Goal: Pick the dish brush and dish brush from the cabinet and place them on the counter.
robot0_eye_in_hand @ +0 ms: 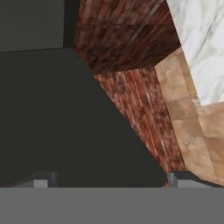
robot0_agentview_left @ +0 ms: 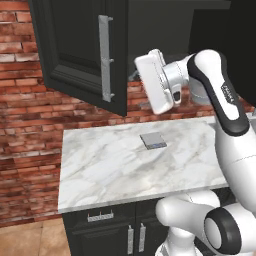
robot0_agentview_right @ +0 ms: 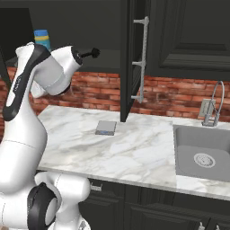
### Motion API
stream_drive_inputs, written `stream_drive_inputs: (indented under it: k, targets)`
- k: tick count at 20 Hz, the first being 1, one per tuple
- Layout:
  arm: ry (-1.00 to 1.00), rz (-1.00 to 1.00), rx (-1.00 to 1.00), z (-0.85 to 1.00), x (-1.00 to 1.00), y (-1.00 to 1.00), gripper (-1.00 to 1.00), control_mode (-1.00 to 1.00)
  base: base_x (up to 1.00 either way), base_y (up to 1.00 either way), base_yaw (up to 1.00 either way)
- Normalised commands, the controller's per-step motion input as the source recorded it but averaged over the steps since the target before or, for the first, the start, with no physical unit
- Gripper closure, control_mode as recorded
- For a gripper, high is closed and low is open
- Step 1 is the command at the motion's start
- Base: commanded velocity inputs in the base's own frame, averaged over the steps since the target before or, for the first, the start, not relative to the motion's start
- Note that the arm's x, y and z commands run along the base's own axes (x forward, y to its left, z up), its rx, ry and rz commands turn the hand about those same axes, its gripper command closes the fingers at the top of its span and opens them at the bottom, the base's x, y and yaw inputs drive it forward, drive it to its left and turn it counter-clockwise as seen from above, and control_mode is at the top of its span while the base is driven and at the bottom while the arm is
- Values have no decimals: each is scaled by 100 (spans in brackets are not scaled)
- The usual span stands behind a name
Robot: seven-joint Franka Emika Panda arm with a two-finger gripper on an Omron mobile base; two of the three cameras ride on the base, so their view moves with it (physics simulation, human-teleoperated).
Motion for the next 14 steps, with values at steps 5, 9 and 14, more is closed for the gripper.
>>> stream_drive_inputs:
  k: [5, 9, 14]
  targets:
    - [12, 5, 6, -3, -3, 34, -100, -100, 0, 0, 0]
    - [15, 6, 7, 0, -5, 35, -100, -100, 0, 0, 0]
    - [15, 9, 11, 0, -11, 25, -100, -100, 0, 0, 0]
